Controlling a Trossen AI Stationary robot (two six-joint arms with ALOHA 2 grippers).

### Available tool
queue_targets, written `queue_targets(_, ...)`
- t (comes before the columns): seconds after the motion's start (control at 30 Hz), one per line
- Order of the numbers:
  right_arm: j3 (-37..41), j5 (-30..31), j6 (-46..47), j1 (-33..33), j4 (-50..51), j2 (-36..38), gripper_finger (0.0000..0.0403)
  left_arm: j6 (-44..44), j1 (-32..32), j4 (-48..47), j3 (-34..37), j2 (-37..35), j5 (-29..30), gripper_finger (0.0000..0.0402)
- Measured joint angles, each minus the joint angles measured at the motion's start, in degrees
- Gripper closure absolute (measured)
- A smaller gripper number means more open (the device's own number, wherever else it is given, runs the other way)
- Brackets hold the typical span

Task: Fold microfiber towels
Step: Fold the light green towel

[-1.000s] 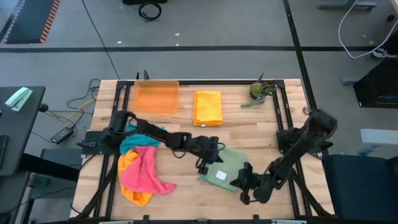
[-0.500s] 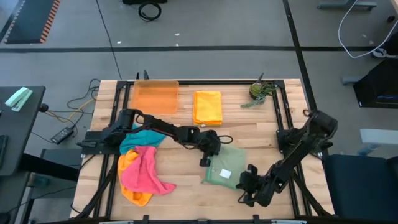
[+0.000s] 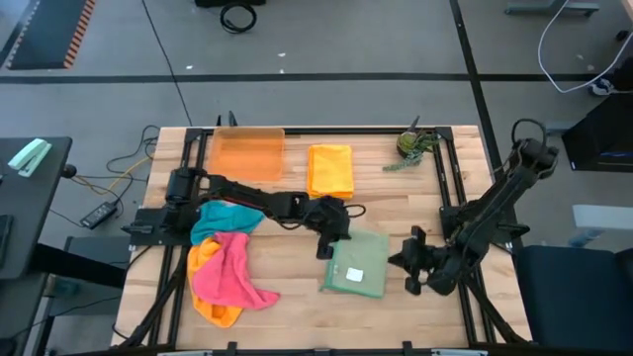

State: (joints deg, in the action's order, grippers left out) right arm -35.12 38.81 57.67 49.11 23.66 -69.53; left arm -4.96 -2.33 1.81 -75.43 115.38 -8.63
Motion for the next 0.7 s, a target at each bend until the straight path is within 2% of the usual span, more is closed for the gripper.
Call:
queue_targets(0.13,10.1,-0.5,1.7,-2.7,-11.2,1.9,0.0365,3.5,2.3,4.0,2.4,2.4,0.2,0.0391)
queue_targets(0.3,19.1,-2.9,2.6,-6.9,-26.7,0.8,0.0364,6.0,3.4,3.8,3.6,3.7,-0.1,0.0396)
queue_targets(0.47,22.4,-1.5,6.0,-11.5,-28.2,0.2,0.0364,6.2,3.3,4.5,4.5,3.6,0.6,0.0391)
queue_targets(0.7,23.0,-4.5,8.1,-16.8,-27.3,-2.0,0.0364,7.3,3.8,3.3,4.6,3.7,8.3,0.0391)
